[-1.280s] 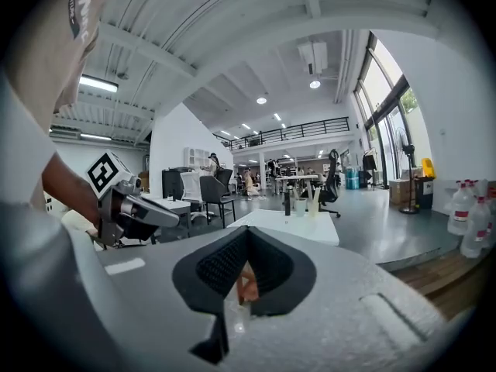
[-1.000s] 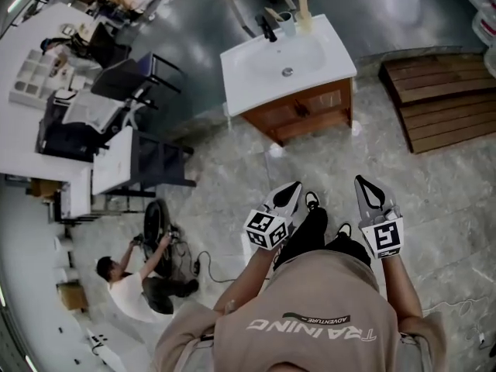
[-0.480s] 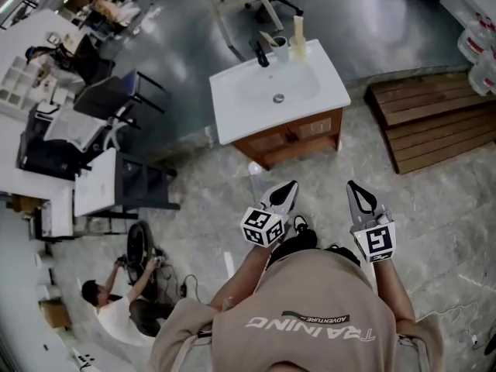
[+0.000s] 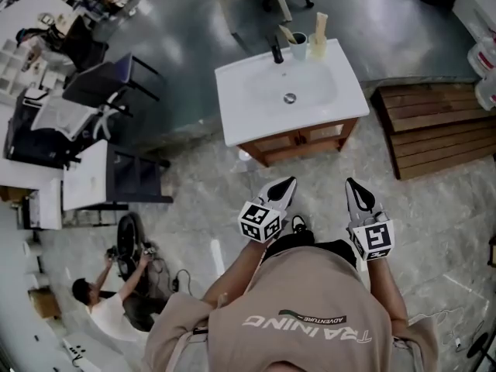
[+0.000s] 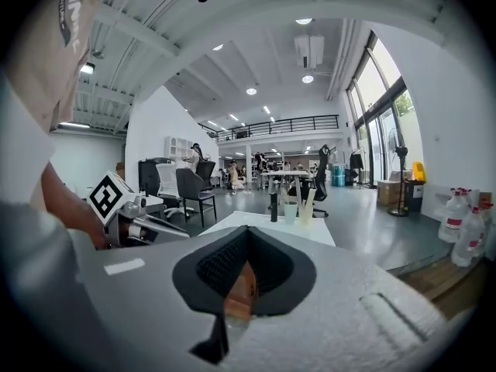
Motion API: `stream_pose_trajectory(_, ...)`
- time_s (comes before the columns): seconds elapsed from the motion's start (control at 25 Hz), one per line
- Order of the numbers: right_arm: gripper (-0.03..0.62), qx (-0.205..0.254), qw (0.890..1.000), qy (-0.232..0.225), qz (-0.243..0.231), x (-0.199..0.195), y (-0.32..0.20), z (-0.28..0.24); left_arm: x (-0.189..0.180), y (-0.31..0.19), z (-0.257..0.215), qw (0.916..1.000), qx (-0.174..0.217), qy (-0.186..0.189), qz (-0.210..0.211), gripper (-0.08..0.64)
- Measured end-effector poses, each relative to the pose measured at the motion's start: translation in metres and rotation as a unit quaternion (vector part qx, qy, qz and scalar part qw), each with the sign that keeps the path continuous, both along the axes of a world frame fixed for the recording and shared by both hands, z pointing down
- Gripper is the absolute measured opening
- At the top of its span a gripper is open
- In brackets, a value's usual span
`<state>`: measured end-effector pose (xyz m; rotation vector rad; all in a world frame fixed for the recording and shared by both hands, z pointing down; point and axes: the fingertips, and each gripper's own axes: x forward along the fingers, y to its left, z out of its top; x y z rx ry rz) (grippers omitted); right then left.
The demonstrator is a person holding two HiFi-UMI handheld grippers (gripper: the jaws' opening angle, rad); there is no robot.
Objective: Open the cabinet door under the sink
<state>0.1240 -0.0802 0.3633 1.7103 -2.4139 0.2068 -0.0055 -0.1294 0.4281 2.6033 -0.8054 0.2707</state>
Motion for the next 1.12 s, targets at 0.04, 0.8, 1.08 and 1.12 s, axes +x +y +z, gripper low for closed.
stream_pose_trajectory(0.04, 0.002, 0.003, 1.0, 0.001, -0.002, -0.003, -0.007, -0.001, 0.0, -0.004, 0.004, 1.0, 0.0, 0.0, 0.002, 0.017)
stream_pose_trajectory(0.8, 0.002, -0.077, 0.993, 0.013, -0.083, 0.045, -0.079, 0.087, 0.042, -0.063, 0.106, 0.9928, -0.084, -0.039, -0.077, 0.017)
stream_pose_trajectory(1.08, 0.002, -0.09, 0.991, 0.021, -0.097, 0.053, -0.102, 0.134, 0.053, -0.083, 0.164, 0.9858, -0.118, -0.029, -0.116, 0.017)
stream_pose_trajectory(1.12, 0.002, -0.091, 0.99, 0.021, -0.104, 0.051, -0.104, 0.139, 0.053, -0.086, 0.171, 0.985, -0.121, -0.024, -0.121, 0.017)
